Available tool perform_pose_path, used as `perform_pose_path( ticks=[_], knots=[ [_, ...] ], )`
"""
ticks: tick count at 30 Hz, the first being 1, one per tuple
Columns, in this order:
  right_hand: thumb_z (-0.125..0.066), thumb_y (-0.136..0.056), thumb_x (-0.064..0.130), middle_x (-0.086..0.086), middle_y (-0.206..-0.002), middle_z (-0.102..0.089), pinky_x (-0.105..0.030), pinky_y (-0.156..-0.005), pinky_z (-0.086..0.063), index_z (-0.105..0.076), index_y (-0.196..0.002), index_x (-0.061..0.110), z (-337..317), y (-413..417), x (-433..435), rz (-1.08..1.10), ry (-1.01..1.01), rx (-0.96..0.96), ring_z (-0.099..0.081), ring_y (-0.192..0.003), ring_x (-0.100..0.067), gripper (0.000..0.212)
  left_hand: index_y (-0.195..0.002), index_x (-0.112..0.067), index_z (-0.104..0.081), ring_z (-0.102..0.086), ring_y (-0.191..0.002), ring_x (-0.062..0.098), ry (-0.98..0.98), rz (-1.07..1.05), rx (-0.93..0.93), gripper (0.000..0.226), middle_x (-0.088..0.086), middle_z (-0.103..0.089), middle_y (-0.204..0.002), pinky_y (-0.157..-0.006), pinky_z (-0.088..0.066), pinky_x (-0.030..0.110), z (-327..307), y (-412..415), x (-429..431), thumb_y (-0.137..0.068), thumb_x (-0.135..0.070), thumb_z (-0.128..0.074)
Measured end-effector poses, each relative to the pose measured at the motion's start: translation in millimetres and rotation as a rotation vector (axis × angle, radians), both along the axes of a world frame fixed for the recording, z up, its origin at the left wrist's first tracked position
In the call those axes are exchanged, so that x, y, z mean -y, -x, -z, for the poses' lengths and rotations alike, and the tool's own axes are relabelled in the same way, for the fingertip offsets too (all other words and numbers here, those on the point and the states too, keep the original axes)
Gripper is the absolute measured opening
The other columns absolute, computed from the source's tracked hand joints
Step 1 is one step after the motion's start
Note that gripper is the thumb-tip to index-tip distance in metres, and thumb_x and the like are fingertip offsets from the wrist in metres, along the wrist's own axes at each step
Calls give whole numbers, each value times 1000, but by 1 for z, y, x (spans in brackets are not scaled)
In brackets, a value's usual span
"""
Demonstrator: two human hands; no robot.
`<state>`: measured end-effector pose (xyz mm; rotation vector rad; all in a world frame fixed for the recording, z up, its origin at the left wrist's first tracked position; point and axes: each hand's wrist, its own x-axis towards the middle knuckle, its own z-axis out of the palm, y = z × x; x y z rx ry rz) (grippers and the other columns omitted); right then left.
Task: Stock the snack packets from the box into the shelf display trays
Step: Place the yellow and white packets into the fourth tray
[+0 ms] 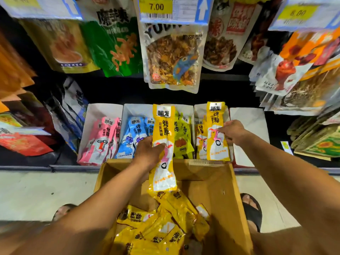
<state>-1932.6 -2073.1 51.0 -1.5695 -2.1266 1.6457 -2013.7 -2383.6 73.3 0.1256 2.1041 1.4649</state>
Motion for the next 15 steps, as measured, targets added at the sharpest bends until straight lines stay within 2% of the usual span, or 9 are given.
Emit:
perform_pose_path(
  ticks=[2,4,6,7,9,11,13,14,15],
  knots=[
    [-70,-87,4,-8,-100,-59,-32,-66,-52,-56,-86,21,24,11,-11,-41,21,28,-55,-71,-18,22,-94,-21,-74,-71,-77,24,-12,-24,19,12,-1,-78,-88,-71,-51,32,9,3,-3,-95,-12,-67],
    [-69,-88,4,-5,-99,-57,-37,-75,-52,-53,-82,25,44,21,-16,-66,23,47,-54,-72,-18,26,-88,-21,-74,-67,-71,21,-13,-31,29,17,-2,-76,-81,-69,-50,31,15,4,-5,-95,-9,-65],
    [-71,-87,9,-4,-97,-59,-41,-82,-54,-57,-84,24,63,29,-19,-86,5,74,-57,-74,-20,21,-85,-20,-74,-68,-66,17,-33,-26,45,21,-4,-76,-75,-63,-53,27,18,6,-7,-96,-6,-62],
    [-72,-86,12,-4,-98,-61,-42,-82,-56,-63,-91,21,72,32,-21,-96,-9,87,-59,-78,-22,14,-85,-18,-73,-67,-61,13,-38,-24,47,22,-6,-75,-71,-58,-52,24,18,6,-8,-97,-4,-61],
    [-73,-84,17,-3,-98,-63,-42,-80,-58,-68,-113,14,92,39,-28,-133,-36,119,-62,-82,-23,30,-84,-17,-71,-65,-55,9,-35,-17,35,21,-8,-72,-64,-50,-48,19,20,8,-11,-97,-3,-61],
    [-73,-84,18,-3,-97,-62,-42,-83,-58,-66,-122,11,103,44,-28,-191,-52,162,-60,-81,-22,40,-84,-17,-71,-68,-64,19,-28,-14,25,19,-7,-73,-67,-56,-51,24,23,10,-11,-97,-5,-63],
    [-71,-87,18,-5,-100,-59,-42,-87,-55,-63,-128,9,108,50,-24,-233,-79,203,-55,-73,-18,42,-93,-18,-73,-73,-80,32,-40,-15,31,13,2,-77,-80,-72,-61,39,25,10,-11,-97,-8,-65],
    [-71,-89,18,-6,-100,-58,-40,-84,-53,-61,-131,9,110,52,-23,-245,-94,219,-52,-69,-17,44,-97,-18,-74,-75,-86,33,-44,-15,38,12,5,-78,-87,-79,-61,43,27,10,-10,-97,-9,-65],
    [-71,-89,20,-7,-99,-57,-38,-78,-52,-59,-134,11,113,54,-23,-256,-118,234,-52,-66,-19,47,-98,-19,-73,-75,-87,29,-45,-18,43,13,4,-78,-89,-80,-61,41,26,10,-10,-98,-10,-65]
  ],
)
